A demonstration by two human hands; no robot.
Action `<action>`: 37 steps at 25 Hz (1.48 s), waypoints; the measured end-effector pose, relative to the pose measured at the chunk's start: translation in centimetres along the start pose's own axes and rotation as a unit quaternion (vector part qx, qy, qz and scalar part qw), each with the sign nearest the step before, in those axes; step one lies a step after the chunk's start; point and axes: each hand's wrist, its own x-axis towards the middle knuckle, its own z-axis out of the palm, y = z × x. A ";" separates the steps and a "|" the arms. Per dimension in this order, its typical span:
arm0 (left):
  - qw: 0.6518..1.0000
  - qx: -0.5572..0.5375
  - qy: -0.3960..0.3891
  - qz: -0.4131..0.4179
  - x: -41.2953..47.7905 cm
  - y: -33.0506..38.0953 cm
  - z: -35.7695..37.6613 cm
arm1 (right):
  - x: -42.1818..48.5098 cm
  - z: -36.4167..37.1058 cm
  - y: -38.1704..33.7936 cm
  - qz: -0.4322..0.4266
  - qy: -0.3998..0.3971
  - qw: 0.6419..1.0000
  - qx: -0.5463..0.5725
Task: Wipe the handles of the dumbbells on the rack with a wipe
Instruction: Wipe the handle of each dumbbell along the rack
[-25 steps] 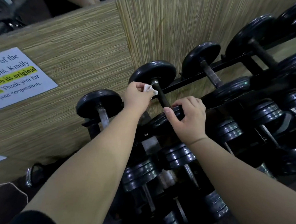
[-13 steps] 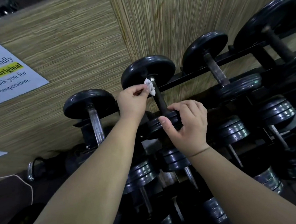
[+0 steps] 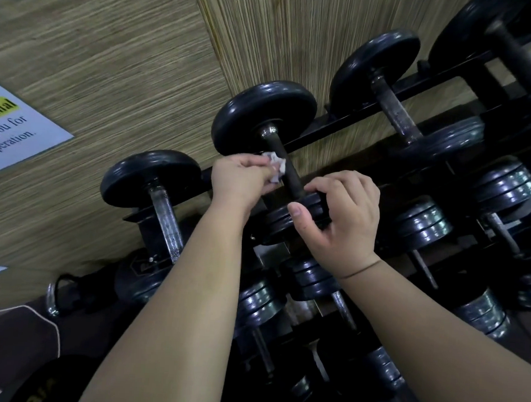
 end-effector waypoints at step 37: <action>0.994 -0.085 0.059 0.021 2.8 0.6 0.4 | -0.3 0.8 0.3 -0.014 0.045 0.999 -0.012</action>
